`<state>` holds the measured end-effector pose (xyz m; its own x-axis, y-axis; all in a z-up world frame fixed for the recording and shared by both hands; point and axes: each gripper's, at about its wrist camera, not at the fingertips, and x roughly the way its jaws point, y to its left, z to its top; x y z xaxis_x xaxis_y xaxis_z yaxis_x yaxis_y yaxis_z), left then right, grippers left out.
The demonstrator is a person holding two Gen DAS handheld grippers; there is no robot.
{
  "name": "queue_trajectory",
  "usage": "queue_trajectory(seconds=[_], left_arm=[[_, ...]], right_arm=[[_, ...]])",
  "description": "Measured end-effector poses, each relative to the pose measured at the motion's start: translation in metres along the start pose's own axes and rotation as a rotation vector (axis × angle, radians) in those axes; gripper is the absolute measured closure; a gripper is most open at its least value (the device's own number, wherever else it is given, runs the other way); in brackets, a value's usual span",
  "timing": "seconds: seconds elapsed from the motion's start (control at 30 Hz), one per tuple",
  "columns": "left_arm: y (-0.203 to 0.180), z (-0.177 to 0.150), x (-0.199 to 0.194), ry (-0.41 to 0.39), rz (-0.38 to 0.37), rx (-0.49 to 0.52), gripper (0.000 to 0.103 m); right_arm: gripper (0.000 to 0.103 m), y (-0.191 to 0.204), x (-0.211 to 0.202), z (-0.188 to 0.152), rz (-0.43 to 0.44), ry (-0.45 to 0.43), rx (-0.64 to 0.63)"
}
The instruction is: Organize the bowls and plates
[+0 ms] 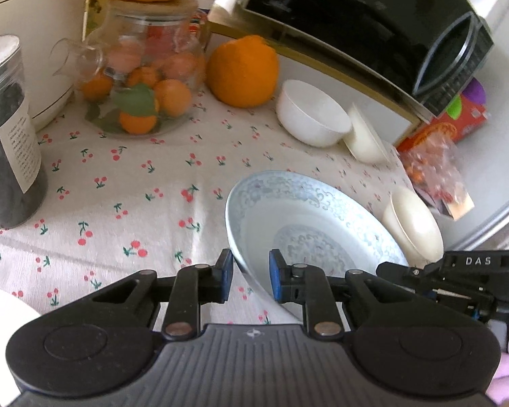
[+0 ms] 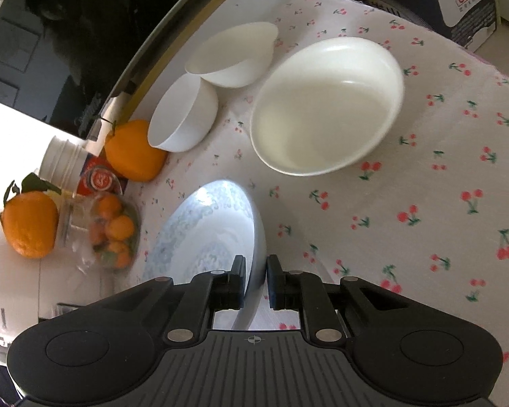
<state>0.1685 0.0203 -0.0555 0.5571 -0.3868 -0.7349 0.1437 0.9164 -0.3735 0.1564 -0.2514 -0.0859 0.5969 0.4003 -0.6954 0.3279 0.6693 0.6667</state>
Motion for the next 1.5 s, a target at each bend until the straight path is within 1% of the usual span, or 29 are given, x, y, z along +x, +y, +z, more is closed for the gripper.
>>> queue_trajectory(seconds=[0.1, 0.27, 0.47, 0.6, 0.8, 0.9, 1.0, 1.1, 1.13, 1.17, 1.2, 1.23, 1.27, 1.3, 1.33, 1.37, 1.4, 1.43, 1.5], left_arm=[[-0.004, -0.004, -0.002, 0.004, 0.006, 0.032, 0.084], [-0.005, -0.008, 0.001, 0.022, 0.017, 0.056, 0.084], [-0.005, -0.012, 0.004, 0.048, 0.042, 0.089, 0.084], [-0.006, -0.011, 0.004, 0.046, 0.048, 0.091, 0.084], [-0.010, -0.011, 0.007, 0.058, 0.071, 0.124, 0.084], [-0.012, -0.012, 0.009, 0.064, 0.081, 0.138, 0.085], [-0.011, -0.011, 0.009, 0.065, 0.078, 0.138, 0.084], [-0.011, -0.012, 0.008, 0.062, 0.080, 0.143, 0.077], [-0.012, -0.012, 0.007, 0.060, 0.084, 0.146, 0.077], [-0.012, -0.013, 0.007, 0.060, 0.086, 0.148, 0.074], [-0.012, -0.013, 0.007, 0.062, 0.088, 0.149, 0.069], [-0.012, -0.013, 0.007, 0.061, 0.090, 0.149, 0.067], [-0.012, -0.012, 0.006, 0.060, 0.092, 0.148, 0.061], [-0.012, -0.012, 0.005, 0.060, 0.092, 0.148, 0.054], [-0.012, -0.012, 0.004, 0.059, 0.094, 0.150, 0.049], [-0.013, -0.012, 0.002, 0.058, 0.100, 0.153, 0.038], [-0.014, -0.012, 0.001, 0.055, 0.109, 0.159, 0.031], [-0.015, -0.012, -0.002, 0.048, 0.117, 0.170, 0.029], [-0.015, -0.013, -0.007, 0.038, 0.126, 0.193, 0.020]], right_arm=[[0.089, -0.005, -0.003, -0.002, -0.005, 0.007, 0.012], [0.089, -0.012, -0.004, -0.005, -0.007, 0.016, 0.045], [0.089, -0.010, 0.003, -0.008, -0.047, 0.034, 0.017], [0.089, -0.010, 0.005, -0.007, -0.049, 0.036, 0.016], [0.089, -0.010, 0.005, -0.007, -0.061, 0.040, -0.002], [0.087, -0.007, 0.005, -0.008, -0.068, 0.040, -0.016], [0.087, -0.003, 0.005, -0.009, -0.083, 0.037, -0.033], [0.086, -0.002, 0.005, -0.009, -0.086, 0.039, -0.039], [0.084, -0.002, 0.004, -0.008, -0.083, 0.040, -0.035], [0.083, -0.002, 0.004, -0.008, -0.076, 0.043, -0.030], [0.079, -0.002, 0.003, -0.008, -0.071, 0.045, -0.025], [0.075, -0.002, 0.003, -0.008, -0.069, 0.047, -0.024], [0.073, -0.001, 0.002, -0.008, -0.068, 0.047, -0.029], [0.068, 0.000, 0.001, -0.009, -0.070, 0.047, -0.035], [0.060, 0.001, 0.000, -0.009, -0.069, 0.045, -0.043], [0.056, 0.002, -0.002, -0.009, -0.069, 0.043, -0.050], [0.046, 0.003, -0.004, -0.010, -0.070, 0.041, -0.057], [0.037, 0.004, -0.006, -0.010, -0.069, 0.037, -0.065], [0.029, 0.006, -0.011, -0.011, -0.066, 0.032, -0.084]])
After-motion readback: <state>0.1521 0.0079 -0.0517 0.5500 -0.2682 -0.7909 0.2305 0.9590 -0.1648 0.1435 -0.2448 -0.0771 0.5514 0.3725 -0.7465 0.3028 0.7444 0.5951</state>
